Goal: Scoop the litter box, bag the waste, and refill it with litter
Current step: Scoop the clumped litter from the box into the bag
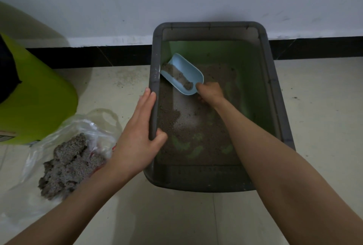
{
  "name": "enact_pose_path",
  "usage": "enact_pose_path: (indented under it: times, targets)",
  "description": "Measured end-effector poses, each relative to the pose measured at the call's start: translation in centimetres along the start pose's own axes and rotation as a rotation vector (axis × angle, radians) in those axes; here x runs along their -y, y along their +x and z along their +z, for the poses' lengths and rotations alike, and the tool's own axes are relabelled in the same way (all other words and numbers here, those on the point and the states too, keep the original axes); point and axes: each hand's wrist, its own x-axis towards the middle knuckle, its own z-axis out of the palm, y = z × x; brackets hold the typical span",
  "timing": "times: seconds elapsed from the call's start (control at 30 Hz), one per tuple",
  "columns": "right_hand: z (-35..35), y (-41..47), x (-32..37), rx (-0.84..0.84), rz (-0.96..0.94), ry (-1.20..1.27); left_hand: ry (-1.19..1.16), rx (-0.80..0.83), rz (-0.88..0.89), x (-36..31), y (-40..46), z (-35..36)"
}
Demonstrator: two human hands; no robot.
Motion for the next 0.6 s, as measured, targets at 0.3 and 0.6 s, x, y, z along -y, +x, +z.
enact_pose_path:
  times: [0.3, 0.6]
  targets:
    - [1.2, -1.3, -0.1, 0.011, -0.026, 0.215, 0.019, -0.007, -0.001, -0.2, -0.1, -0.1]
    - [0.8, -2.1, -1.6, 0.019, 0.055, 0.221, 0.022, -0.018, 0.008, 0.0, -0.1, -0.1]
